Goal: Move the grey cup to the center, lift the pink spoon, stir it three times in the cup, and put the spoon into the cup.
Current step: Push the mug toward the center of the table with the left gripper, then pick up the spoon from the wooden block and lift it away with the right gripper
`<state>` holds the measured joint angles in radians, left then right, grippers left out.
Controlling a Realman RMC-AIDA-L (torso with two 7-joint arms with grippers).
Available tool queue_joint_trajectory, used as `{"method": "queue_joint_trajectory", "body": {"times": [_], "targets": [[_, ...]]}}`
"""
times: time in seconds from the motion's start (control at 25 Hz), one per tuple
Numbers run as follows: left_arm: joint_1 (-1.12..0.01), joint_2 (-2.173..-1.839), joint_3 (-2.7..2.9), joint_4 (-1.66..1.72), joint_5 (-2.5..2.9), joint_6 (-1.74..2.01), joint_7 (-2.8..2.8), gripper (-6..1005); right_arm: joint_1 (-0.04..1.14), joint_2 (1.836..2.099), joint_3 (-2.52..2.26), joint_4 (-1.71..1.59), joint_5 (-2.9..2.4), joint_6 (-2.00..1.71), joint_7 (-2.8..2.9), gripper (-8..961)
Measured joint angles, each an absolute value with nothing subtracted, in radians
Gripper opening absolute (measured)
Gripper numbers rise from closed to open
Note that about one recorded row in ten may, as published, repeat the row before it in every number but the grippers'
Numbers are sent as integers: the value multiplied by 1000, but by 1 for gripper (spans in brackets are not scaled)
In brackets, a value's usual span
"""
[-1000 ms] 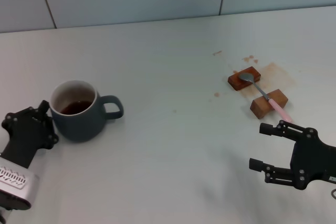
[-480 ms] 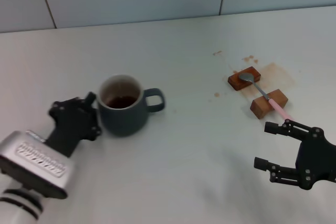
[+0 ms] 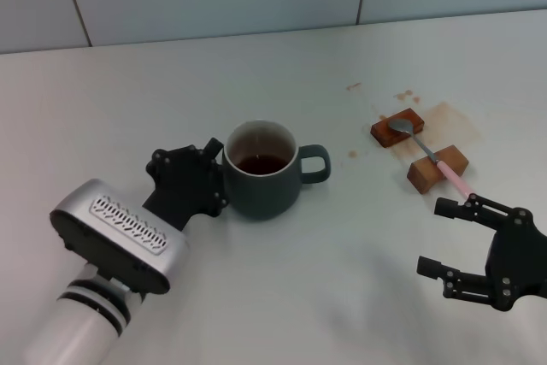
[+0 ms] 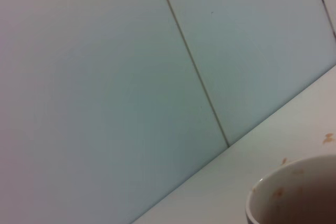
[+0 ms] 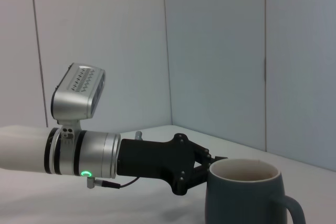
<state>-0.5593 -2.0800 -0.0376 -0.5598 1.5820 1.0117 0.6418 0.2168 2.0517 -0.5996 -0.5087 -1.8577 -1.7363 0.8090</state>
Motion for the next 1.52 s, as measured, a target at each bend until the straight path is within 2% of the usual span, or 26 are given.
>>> {"method": "queue_joint_trajectory", "body": {"times": [0.28,0.68,0.8,0.92,0.96,1.16,1.32,1.52], "targets": [[-534,-2071,-66,-499,1632,1036,488,-2,214,2050,-593,-504,-1858,-1739,805,727],[-485,-2052,-36,87,2084,1392,-350,-1,213,2049,-579,-506,-1858,-1740,796,721],[-478,-2031,60,235,2149,1527,-521,-1,213,2049,-572,-508,-1858,-1741,796,719],[-464,-1992,182,313,2158,1664,-654,6,214,2049,-558,-508,-1858,-1741,796,717],[-455,-1970,225,336,2158,1738,-718,13,215,2049,-552,-508,-1858,-1741,796,716],[-425,-1950,263,377,2160,1821,-790,47,214,2050,-548,-503,-1858,-1741,796,713],[-414,-1955,273,382,2160,1822,-797,74,212,2053,-547,-502,-1858,-1741,796,711],[-410,-1991,313,385,2162,1770,-796,108,211,2057,-548,-501,-1858,-1740,796,708]]}}
